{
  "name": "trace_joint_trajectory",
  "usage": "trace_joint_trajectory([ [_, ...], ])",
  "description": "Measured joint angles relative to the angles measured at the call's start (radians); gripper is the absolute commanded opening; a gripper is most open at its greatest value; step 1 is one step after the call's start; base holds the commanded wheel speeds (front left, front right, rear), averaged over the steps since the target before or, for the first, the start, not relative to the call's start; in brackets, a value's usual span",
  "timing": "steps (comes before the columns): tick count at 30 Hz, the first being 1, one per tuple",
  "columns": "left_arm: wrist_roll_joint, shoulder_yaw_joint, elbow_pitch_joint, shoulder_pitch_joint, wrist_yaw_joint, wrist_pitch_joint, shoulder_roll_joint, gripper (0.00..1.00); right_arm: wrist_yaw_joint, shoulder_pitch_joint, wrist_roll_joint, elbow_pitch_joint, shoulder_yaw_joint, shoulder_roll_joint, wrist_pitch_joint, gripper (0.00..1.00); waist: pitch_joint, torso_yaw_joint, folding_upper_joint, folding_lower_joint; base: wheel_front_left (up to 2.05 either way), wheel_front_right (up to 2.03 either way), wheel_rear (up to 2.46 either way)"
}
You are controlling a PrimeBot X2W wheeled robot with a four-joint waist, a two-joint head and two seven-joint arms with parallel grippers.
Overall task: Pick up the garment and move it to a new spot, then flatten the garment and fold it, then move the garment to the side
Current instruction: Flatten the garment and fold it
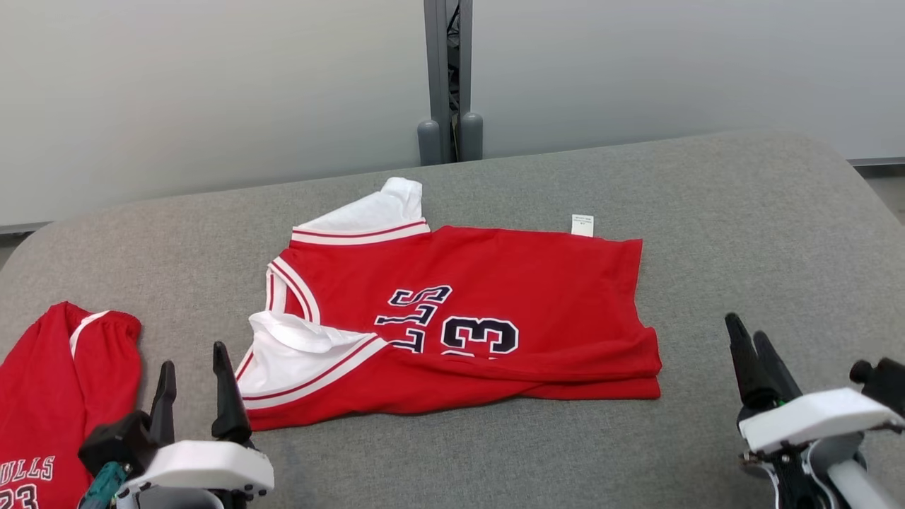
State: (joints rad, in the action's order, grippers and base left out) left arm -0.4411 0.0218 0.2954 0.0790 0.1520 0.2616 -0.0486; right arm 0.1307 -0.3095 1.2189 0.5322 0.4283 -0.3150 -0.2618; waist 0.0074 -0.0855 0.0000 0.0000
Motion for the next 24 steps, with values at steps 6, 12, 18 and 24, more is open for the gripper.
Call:
trace_joint_trajectory([
  [6, -0.008, -0.002, 0.007, -0.059, 0.001, 0.0, 0.0, 1.0, 0.0, 0.132, -0.088, -0.007, -0.134, 0.095, -0.002, 1.0, -0.029, -0.008, 0.0, -0.0001, 0.0, 0.0, 0.0],
  [12, -0.067, 0.049, 0.101, -0.07, 0.001, 0.0, 0.001, 1.0, 0.0, 0.15, -0.08, 0.033, -0.123, 0.128, -0.003, 1.0, -0.032, -0.014, 0.0, 0.0, 0.0, 0.0, 0.0],
  [18, -0.181, 0.104, 0.255, -0.018, -0.028, 0.0, 0.001, 1.0, 0.0, 0.11, -0.003, 0.097, -0.068, 0.157, 0.034, 1.0, -0.019, -0.016, 0.0, 0.0, 0.0, 0.0, 0.0],
  [24, -0.391, 0.199, 0.491, 0.119, -0.091, 0.0, 0.0, 1.0, 0.0, 0.058, 0.094, 0.149, -0.027, 0.189, 0.069, 1.0, 0.015, -0.018, 0.0, 0.0, 0.0, 0.0, 0.0],
])
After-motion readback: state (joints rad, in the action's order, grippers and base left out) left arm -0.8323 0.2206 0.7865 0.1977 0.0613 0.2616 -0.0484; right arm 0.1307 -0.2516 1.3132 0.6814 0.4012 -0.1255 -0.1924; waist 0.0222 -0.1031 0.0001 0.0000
